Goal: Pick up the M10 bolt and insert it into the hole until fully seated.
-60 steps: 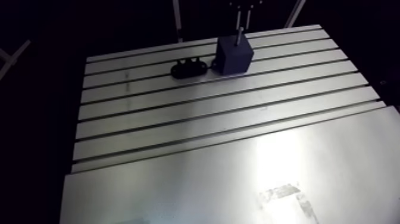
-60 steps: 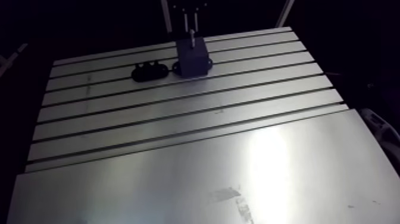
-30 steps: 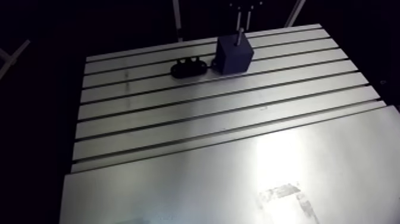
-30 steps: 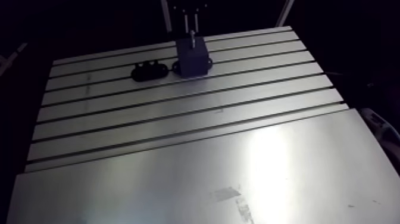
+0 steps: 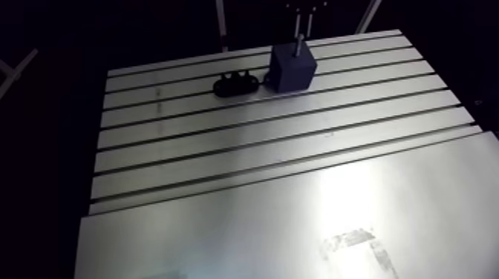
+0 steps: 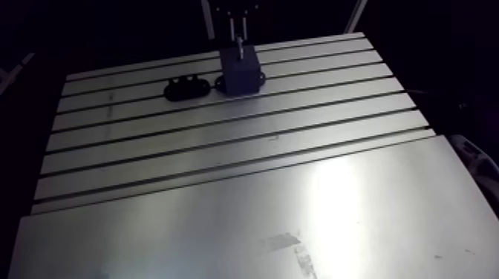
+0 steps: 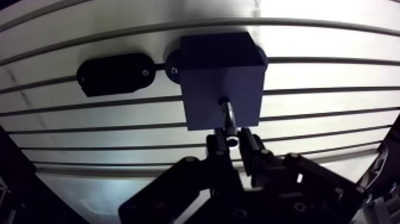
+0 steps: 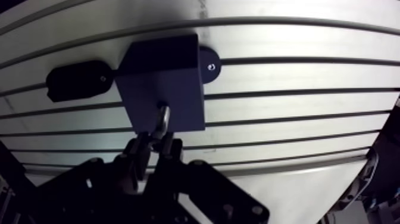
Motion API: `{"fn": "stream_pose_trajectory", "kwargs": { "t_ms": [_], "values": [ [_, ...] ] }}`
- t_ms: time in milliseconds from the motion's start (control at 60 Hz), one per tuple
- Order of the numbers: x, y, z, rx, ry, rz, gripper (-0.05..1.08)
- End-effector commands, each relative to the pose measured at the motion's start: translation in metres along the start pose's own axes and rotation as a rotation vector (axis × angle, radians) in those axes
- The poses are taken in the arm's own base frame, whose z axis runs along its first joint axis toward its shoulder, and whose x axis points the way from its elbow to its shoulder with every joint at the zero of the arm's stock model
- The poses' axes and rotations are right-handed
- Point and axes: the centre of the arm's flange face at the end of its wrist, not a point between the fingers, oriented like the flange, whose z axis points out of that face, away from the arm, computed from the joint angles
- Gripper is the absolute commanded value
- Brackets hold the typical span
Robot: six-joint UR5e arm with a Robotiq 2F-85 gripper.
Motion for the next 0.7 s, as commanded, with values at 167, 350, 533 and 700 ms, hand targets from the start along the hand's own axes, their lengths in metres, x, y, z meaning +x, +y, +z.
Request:
{"fn": "stream_pose_trajectory", "kwargs": {
  "t_ms": [167,350,533,700],
  "values": [
    [0.0003,0.0013,-0.0027,-0.001,0.004,0.002,1.08],
    [0.0002,0.0014,-0.0033,-0.001,0.004,0.0,1.08],
    [-0.0008,0.0004,-0.0051,-0.002,0.002,-0.001,1.08],
    [-0.0008,-0.0008,-0.0051,-0.001,0.003,-0.003,1.08]
  ]
}}
